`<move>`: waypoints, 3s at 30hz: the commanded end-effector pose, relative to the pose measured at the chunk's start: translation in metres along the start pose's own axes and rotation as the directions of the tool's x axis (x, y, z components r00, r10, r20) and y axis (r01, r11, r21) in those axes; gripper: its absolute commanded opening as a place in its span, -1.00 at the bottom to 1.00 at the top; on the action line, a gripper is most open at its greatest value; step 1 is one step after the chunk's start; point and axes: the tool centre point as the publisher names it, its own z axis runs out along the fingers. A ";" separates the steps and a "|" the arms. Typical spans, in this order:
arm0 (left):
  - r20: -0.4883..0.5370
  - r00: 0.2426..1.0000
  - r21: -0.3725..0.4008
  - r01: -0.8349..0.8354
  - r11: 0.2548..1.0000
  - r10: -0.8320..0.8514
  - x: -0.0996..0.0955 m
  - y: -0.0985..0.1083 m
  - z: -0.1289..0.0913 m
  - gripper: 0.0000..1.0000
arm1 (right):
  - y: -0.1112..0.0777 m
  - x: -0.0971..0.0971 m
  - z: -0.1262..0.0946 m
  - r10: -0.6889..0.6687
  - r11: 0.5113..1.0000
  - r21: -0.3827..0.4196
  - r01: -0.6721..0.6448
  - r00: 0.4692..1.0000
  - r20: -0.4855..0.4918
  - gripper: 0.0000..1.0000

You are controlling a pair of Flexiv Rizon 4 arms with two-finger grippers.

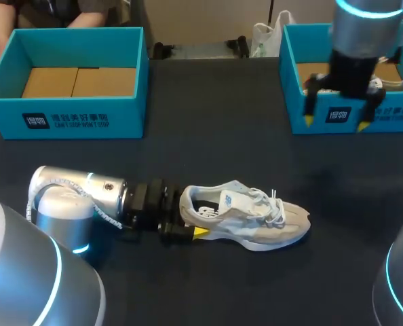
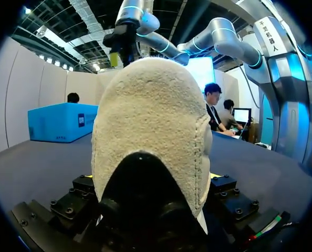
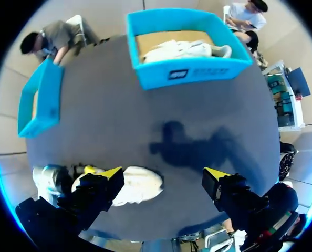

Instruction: Take the shoe out of the shoebox, open the shoe tongue, remove and reinsert the insole, then place the shoe into the shoebox

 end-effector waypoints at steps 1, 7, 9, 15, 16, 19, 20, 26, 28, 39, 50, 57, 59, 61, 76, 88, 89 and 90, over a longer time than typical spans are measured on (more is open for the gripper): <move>0.000 1.000 -0.002 0.000 1.000 0.000 -0.002 0.003 -0.001 -1.00 | -0.021 0.012 -0.004 0.003 0.999 -0.054 -0.002 1.000 0.017 1.00; 0.000 1.000 -0.002 0.000 1.000 0.000 -0.002 0.003 -0.001 -1.00 | -0.021 0.012 -0.004 0.003 0.999 -0.054 -0.002 1.000 0.017 1.00; 0.000 1.000 -0.002 0.000 1.000 0.000 -0.002 0.003 -0.001 -1.00 | -0.021 0.012 -0.004 0.003 0.999 -0.054 -0.002 1.000 0.017 1.00; 0.000 1.000 -0.002 0.000 1.000 0.000 -0.002 0.003 -0.001 -1.00 | -0.057 0.077 -0.001 0.001 0.993 -0.119 0.003 0.999 0.035 1.00; 0.000 1.000 -0.002 0.000 1.000 0.000 -0.002 0.003 -0.001 -1.00 | -0.064 0.088 0.000 -0.003 0.993 -0.119 0.008 0.999 0.036 1.00; 0.000 1.000 -0.002 0.000 1.000 0.000 -0.002 0.003 -0.001 -1.00 | -0.081 0.115 0.000 0.004 0.991 -0.133 0.006 0.997 0.074 1.00; 0.000 1.000 -0.002 0.000 1.000 0.000 -0.002 0.003 -0.001 -1.00 | -0.087 0.122 -0.001 0.005 0.990 -0.143 0.004 0.998 0.067 1.00; 0.000 1.000 -0.002 0.000 1.000 0.000 -0.002 0.003 -0.001 -1.00 | -0.110 0.156 0.004 0.067 0.996 -0.073 -0.060 0.994 0.091 1.00; 0.000 1.000 -0.002 0.000 1.000 0.000 -0.002 0.003 -0.001 -1.00 | -0.110 0.156 0.004 0.067 0.996 -0.073 -0.060 0.994 0.091 1.00; 0.000 1.000 -0.002 0.000 1.000 0.000 -0.002 0.003 -0.001 -1.00 | -0.110 0.156 0.004 0.067 0.996 -0.073 -0.060 0.994 0.091 1.00; 0.000 1.000 -0.002 0.000 1.000 0.000 -0.002 0.003 -0.001 -1.00 | -0.138 0.196 0.041 0.127 0.987 -0.125 -0.097 0.955 0.266 1.00; 0.000 1.000 -0.002 0.000 1.000 0.000 -0.002 0.003 -0.001 -1.00 | -0.140 0.208 0.059 0.157 0.986 -0.119 -0.120 0.910 0.383 1.00; 0.000 1.000 -0.002 0.000 1.000 0.000 -0.002 0.003 -0.001 -1.00 | -0.138 0.209 0.064 0.169 0.985 -0.105 -0.139 0.905 0.391 1.00; 0.000 1.000 -0.002 0.000 1.000 0.000 -0.002 0.003 -0.001 -1.00 | -0.138 0.209 0.065 0.182 0.983 -0.105 -0.153 0.906 0.383 1.00; 0.000 1.000 -0.002 0.000 1.000 0.000 -0.002 0.003 -0.001 -1.00 | -0.137 0.197 0.089 0.245 0.969 -0.140 -0.203 0.850 0.467 1.00; 0.000 1.000 -0.002 0.000 1.000 0.000 -0.002 0.003 -0.001 -1.00 | -0.127 0.181 0.104 0.282 0.957 -0.197 -0.213 0.838 0.467 1.00; 0.000 1.000 -0.002 0.000 1.000 0.000 -0.002 0.003 -0.001 -1.00 | -0.127 0.180 0.106 0.292 0.954 -0.207 -0.218 0.833 0.470 1.00; 0.000 1.000 -0.002 0.000 1.000 0.000 -0.002 0.003 -0.001 -1.00 | -0.126 0.179 0.107 0.294 0.953 -0.211 -0.217 0.834 0.468 1.00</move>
